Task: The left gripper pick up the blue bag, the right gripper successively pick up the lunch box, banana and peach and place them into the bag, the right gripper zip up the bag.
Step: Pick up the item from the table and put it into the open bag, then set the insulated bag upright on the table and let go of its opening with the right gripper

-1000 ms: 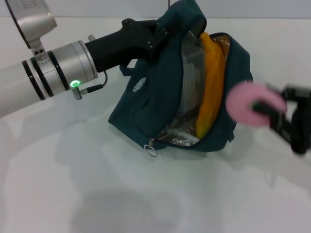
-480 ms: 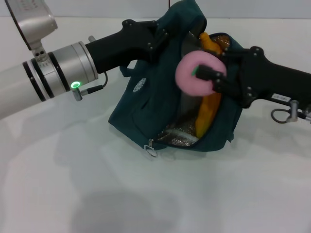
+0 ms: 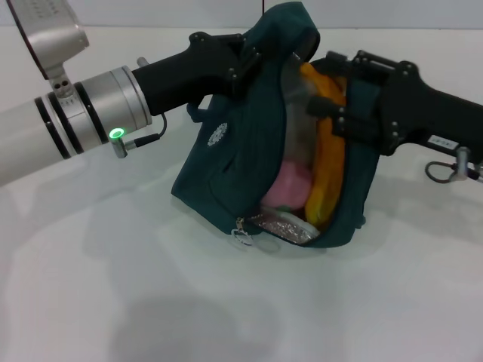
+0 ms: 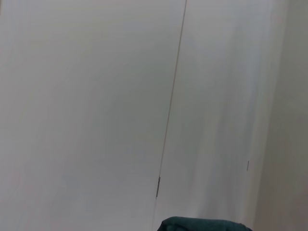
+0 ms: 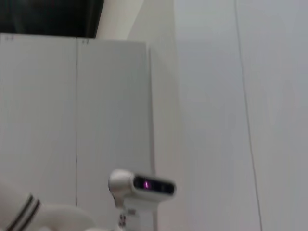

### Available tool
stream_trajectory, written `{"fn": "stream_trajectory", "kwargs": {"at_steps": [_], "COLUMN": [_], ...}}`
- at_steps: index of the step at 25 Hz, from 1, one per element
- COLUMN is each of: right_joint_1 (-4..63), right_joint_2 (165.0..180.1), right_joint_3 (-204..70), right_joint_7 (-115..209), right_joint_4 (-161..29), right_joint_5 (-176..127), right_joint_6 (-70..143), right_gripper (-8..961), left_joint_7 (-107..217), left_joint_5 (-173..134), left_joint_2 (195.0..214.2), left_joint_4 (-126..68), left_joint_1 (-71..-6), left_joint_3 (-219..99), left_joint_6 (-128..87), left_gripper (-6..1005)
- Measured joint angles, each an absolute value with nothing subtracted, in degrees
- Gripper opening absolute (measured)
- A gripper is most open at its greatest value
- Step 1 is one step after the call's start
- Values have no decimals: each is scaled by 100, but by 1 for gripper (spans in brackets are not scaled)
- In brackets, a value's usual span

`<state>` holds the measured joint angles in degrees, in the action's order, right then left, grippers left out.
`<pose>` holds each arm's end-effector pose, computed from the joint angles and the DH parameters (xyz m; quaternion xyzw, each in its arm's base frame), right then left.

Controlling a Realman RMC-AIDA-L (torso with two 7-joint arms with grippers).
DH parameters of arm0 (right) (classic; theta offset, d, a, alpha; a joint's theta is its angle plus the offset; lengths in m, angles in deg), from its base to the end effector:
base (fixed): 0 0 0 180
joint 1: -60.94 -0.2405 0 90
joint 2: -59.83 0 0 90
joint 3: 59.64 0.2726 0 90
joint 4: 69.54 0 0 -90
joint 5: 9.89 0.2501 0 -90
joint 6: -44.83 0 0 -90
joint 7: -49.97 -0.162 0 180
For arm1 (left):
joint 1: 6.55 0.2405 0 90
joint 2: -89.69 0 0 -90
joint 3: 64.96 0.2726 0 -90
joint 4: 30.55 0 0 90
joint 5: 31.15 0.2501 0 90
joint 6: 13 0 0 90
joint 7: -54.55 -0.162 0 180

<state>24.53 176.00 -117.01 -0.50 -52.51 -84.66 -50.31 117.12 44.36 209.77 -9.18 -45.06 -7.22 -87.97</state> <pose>0.2205 0.3815 -0.0383 -0.8785 0.0371 0.4510 0.1529 -0.2132 0.4274 -0.0702 -0.8824 -0.1680 -0.3893 0.2042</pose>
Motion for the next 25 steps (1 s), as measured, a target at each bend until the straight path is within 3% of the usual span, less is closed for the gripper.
{"fn": "stream_trajectory", "kwargs": {"at_steps": [6, 12, 25], "right_joint_1": [3372, 4436, 4144], "right_joint_2": [17489, 17405, 17509], "right_joint_3": [-11694, -11694, -12506], "right_joint_7": [4, 3, -73], "right_joint_4": [-4659, -3751, -3989], "right_joint_5": [-8394, -9116, -9807], "right_joint_6": [-5975, -5742, -4005], "right_gripper": [621, 618, 600], "left_joint_7": [11721, 11715, 11712], "left_joint_5": [4436, 4442, 4401], "left_joint_2": [20975, 20963, 20978], "left_joint_4": [-920, -919, -911], "left_joint_1": [-4497, -4471, -4552], "left_joint_3": [-721, -721, -577], "left_joint_6": [-8801, -8805, -8793], "left_gripper": [173, 175, 177]}}
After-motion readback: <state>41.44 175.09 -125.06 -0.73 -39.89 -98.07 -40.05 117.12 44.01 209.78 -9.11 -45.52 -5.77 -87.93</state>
